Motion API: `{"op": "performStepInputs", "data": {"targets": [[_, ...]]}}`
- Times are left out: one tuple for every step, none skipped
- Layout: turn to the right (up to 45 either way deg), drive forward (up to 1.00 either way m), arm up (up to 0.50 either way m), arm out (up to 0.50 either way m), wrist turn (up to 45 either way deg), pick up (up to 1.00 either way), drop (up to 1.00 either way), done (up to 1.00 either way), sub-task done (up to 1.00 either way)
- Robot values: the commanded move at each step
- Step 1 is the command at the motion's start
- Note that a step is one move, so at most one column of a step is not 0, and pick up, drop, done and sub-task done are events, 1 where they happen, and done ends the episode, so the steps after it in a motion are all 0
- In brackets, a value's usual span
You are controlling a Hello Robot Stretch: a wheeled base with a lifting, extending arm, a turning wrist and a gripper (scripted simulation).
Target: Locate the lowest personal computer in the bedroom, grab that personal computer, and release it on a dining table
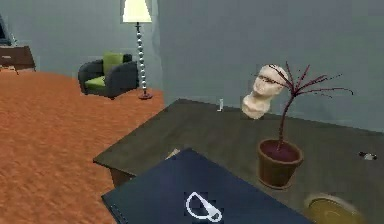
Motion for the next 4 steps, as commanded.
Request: {"op": "performStepInputs", "data": {"targets": [[15.0,0.00,0.00,0.00,0.0,0.00,0.00,0.00,0.00],[0.0,0.05,0.00,0.00,0.0,0.00,0.00,0.00,0.00],[-45.0,0.00,0.00,0.00,0.0,0.00,0.00,0.00,0.00],[-18.0,0.00,0.00,0.00,0.0,0.00,0.00,0.00,0.00]]}}
